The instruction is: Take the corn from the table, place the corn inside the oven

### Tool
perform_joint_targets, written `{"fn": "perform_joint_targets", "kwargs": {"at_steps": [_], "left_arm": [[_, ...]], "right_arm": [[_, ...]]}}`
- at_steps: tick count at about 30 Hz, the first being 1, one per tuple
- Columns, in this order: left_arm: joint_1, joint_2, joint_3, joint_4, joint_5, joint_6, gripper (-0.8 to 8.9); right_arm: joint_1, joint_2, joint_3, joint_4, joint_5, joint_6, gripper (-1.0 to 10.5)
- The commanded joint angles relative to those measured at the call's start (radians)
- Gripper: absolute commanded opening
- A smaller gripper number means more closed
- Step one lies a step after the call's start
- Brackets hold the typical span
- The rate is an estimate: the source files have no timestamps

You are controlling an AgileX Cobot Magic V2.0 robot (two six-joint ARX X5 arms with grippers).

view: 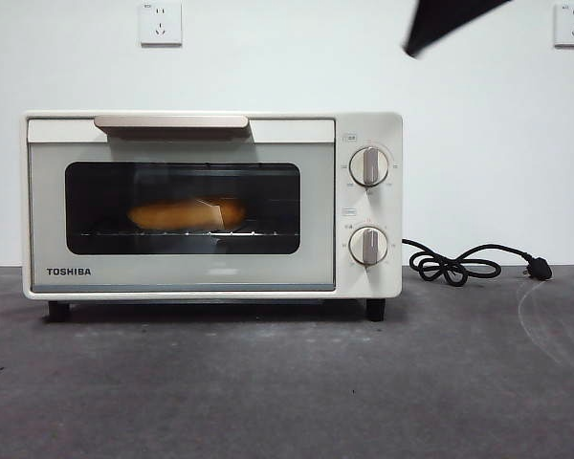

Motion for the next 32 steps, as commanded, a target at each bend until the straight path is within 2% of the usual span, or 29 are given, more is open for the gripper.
{"fn": "perform_joint_targets", "kwargs": {"at_steps": [1,8,15,24,32], "left_arm": [[-0.002,0.000,-0.006,0.014,0.000,0.005,-0.03],[-0.002,0.002,-0.006,0.014,0.000,0.005,-0.03],[-0.002,0.002,-0.006,0.014,0.000,0.005,-0.03],[-0.002,0.002,-0.006,0.014,0.000,0.005,-0.03],[-0.002,0.002,-0.006,0.014,0.000,0.005,-0.03]], "right_arm": [[-0.062,0.000,-0.011,-0.013,0.067,0.003,0.0],[-0.267,-0.083,-0.160,0.116,-0.018,0.132,0.0],[-0.401,-0.341,-0.526,0.414,-0.016,0.142,0.0],[-0.478,-0.743,-0.972,0.686,-0.011,0.146,0.0],[-0.489,-1.040,-1.202,0.727,0.049,0.222,0.0]]}}
